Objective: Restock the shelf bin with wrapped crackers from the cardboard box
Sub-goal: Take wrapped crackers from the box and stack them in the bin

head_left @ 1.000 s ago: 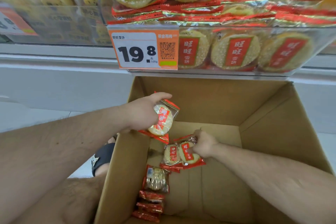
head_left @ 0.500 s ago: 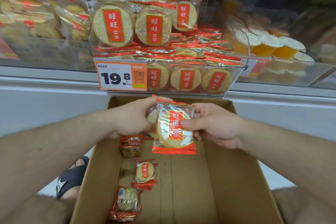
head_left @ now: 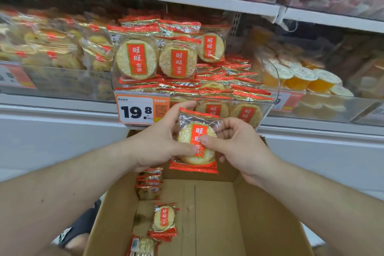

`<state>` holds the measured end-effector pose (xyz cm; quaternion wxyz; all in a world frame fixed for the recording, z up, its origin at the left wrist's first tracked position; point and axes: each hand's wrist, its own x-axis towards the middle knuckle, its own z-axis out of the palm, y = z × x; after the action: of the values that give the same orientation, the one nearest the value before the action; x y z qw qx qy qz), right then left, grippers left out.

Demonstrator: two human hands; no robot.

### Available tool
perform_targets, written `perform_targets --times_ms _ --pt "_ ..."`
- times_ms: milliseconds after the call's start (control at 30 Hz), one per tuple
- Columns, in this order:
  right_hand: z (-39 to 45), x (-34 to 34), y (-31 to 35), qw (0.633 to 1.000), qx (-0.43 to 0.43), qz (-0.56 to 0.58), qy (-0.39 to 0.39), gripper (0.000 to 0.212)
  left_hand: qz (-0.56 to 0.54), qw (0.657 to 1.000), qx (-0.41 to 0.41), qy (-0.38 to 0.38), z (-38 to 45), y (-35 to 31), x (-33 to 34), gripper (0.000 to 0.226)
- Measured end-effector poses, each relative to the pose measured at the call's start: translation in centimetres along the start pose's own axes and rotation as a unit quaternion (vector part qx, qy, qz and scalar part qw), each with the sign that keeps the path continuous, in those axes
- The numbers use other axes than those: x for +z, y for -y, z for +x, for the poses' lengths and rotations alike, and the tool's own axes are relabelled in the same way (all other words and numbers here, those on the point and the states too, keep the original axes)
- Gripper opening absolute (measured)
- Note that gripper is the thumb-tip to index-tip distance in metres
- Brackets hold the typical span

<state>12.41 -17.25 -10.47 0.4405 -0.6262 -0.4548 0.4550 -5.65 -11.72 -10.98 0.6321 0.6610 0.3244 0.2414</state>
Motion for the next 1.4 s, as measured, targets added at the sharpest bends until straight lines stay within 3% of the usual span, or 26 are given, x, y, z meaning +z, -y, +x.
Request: perform_targets --times_ms 133,333,433,500,600,667,767,1033,1233,1400 --pt "0.1 -0.5 0.8 1.0 -0.009 -0.007 -0.026 0.048 0.074 0.995 0.039 -0.045 0.3 -0.7 0.2 0.098" --pt "0.2 -2.2 3.3 0.995 -0.021 0.006 0.098 0.051 0.053 0.993 0.09 -0.063 0.5 -2.7 0.3 0.102" --pt "0.4 -2.8 4.7 0.995 -0.04 0.023 0.085 0.033 0.058 0.986 0.095 -0.126 0.6 -3.3 0.6 0.092" --pt "0.9 -3.6 6.1 0.996 -0.064 0.038 0.055 0.022 0.168 0.945 0.161 -0.23 0.9 -3.5 0.5 0.075" --pt "2.8 -5.3 8.5 0.992 -0.117 0.025 -0.024 0.022 0.401 0.826 0.237 -0.317 1.6 -3.1 -0.5 0.051" --pt "4.8 -6.1 9.7 0.984 -0.154 -0.023 -0.081 0.025 0.502 0.764 0.248 -0.321 2.1 -2.3 -1.1 0.041" --pt "8.3 -6.5 10.7 0.972 -0.173 -0.098 -0.127 0.029 0.56 0.736 0.236 -0.299 2.6 -1.3 -1.1 0.037" --pt "15.6 -4.6 10.7 0.959 -0.164 -0.181 -0.144 0.049 0.565 0.734 0.232 -0.297 2.9 -1.0 -1.0 0.036" --pt "16.6 -4.2 10.8 0.931 -0.147 -0.255 -0.215 0.042 0.564 0.733 0.236 -0.296 2.9 -0.8 -1.2 0.036" --pt "16.2 -4.1 11.8 0.894 -0.125 -0.375 -0.21 0.042 0.561 0.735 0.235 -0.3 2.8 -0.7 -1.0 0.037"
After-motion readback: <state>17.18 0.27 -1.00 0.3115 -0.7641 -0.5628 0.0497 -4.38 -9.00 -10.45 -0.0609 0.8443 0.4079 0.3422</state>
